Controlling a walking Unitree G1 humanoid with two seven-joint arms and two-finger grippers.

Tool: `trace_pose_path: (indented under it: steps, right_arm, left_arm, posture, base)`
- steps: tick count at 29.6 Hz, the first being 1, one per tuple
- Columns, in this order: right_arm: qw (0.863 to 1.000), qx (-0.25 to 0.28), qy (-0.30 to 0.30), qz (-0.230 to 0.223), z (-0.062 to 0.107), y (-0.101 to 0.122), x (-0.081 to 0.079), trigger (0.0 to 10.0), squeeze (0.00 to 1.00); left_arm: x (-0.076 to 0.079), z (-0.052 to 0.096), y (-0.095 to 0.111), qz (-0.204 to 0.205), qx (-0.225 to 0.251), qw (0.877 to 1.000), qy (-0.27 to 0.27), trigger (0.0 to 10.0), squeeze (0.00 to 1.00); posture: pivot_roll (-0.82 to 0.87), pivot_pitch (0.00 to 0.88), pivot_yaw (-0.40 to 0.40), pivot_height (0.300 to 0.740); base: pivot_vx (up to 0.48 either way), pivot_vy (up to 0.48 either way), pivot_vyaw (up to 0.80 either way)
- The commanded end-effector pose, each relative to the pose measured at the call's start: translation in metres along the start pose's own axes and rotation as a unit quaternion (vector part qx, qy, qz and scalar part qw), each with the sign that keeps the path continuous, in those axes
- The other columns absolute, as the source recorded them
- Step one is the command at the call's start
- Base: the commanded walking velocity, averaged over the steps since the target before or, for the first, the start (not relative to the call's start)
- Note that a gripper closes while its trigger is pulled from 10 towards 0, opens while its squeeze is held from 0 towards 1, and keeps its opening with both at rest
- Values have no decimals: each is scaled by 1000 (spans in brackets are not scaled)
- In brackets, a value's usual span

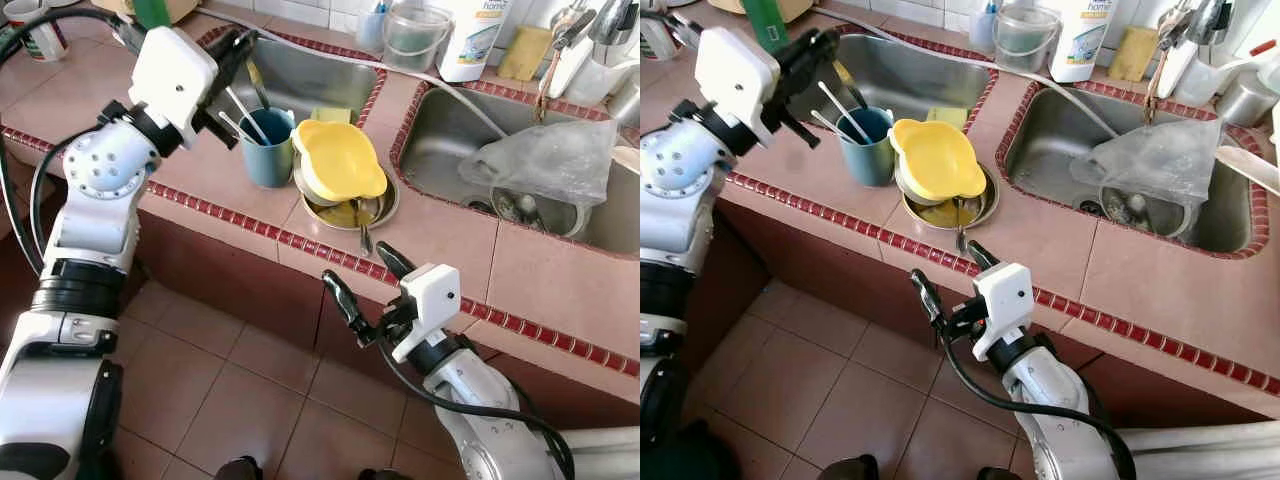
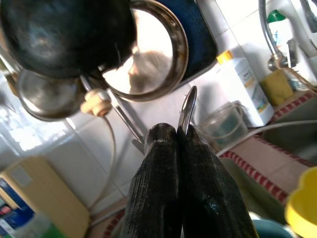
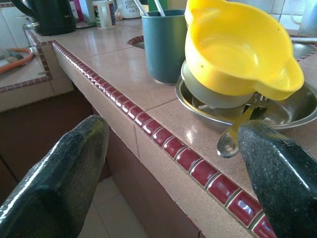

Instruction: Kitchen organization

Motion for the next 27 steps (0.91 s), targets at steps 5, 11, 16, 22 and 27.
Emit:
trace_pose_path:
  steps: [5, 11, 16, 22, 27]
  right_arm:
    - [1000, 5, 3, 1, -4, -1, -1, 10000, 0]
    - [1000, 21, 1, 12, -10, 6, 5, 10000, 0]
    - [999, 35, -5, 24, -14, 13, 11, 10000, 0]
    - [996, 63, -28, 60, -20, 26, 22, 10000, 0]
    - [988, 87, -58, 111, -27, 41, 35, 10000, 0]
  left_arm:
    - [-19, 0, 9, -17, 16, 1000, 19, 10000, 0]
    - [-19, 9, 6, 29, 14, 997, 64, 10000, 0]
    - [-7, 17, 6, 77, 13, 992, 100, 10000, 0]
    - [2, 24, 12, 96, 13, 989, 113, 10000, 0]
    - [11, 30, 16, 115, 5, 985, 127, 10000, 0]
  posture:
    - [-15, 175, 23, 740]
    - [-26, 150, 16, 740]
    - [-36, 125, 8, 740]
    - [-39, 101, -1, 740]
    - [-40, 83, -10, 740]
  base:
    - [0, 0, 0]
    - [0, 0, 0]
    - [0, 0, 0]
    - [0, 0, 0]
    - [0, 0, 0]
Point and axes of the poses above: a point about 5 cm out from each wrist's last joint towards the gripper, its own z axis pointing back from the gripper into the wrist, its own y axis along the axis of the wrist's last joint, x = y × z, the point moved 1 cm from there along -z, pointing out of the wrist towards the gripper, and after that the axes turned 10 degrees about -z, right-handed, at the moved point
